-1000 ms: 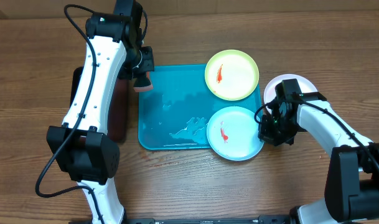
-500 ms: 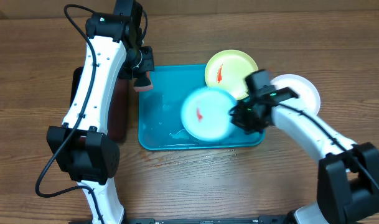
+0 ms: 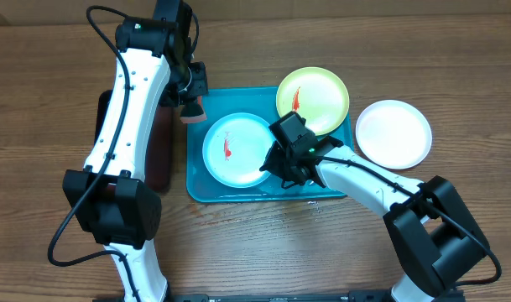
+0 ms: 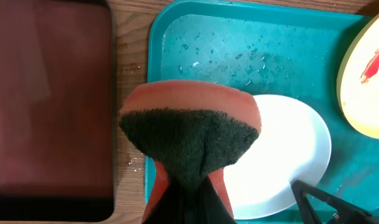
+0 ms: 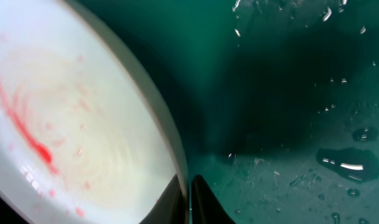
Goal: Clean dirty plates on tray and stack at the side
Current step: 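Hold the light-blue plate and bring the sponge over it with left gripper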
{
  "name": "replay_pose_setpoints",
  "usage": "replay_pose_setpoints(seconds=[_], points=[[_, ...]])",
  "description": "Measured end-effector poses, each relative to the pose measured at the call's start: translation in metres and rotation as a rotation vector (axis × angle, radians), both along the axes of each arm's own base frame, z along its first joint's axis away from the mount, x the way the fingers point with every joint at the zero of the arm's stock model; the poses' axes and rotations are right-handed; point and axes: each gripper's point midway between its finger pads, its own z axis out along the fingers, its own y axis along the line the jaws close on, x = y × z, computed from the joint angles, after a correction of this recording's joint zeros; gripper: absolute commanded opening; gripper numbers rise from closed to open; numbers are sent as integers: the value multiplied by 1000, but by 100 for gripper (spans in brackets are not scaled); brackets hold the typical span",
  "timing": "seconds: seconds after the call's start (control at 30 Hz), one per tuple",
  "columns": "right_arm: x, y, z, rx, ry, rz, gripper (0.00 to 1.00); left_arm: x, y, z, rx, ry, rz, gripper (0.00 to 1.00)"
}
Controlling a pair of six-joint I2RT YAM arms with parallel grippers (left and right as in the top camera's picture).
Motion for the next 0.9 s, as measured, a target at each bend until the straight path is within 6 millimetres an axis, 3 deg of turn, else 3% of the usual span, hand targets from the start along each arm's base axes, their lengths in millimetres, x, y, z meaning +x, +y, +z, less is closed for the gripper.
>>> replay_pose_setpoints(seconds=[0.13,0.4,0.5,0.7,0.9], points=[[3,-3,0,-9,-15,29,25,1,0,0,-1,-6,0,4],[21,-25,1,-13,-37,59,24,6,-7,2,-5,-32,-14,4],[30,-21,1,-14,-58,101,24,7,-14,2,-7,-38,-29,4],[34,-15,-8,-23,-66,166,10,4,-30,2,-8,-41,-66,4],[32,-14,-12,-18,-51,169,8,4,-34,-6,-4,-24,-78,4]])
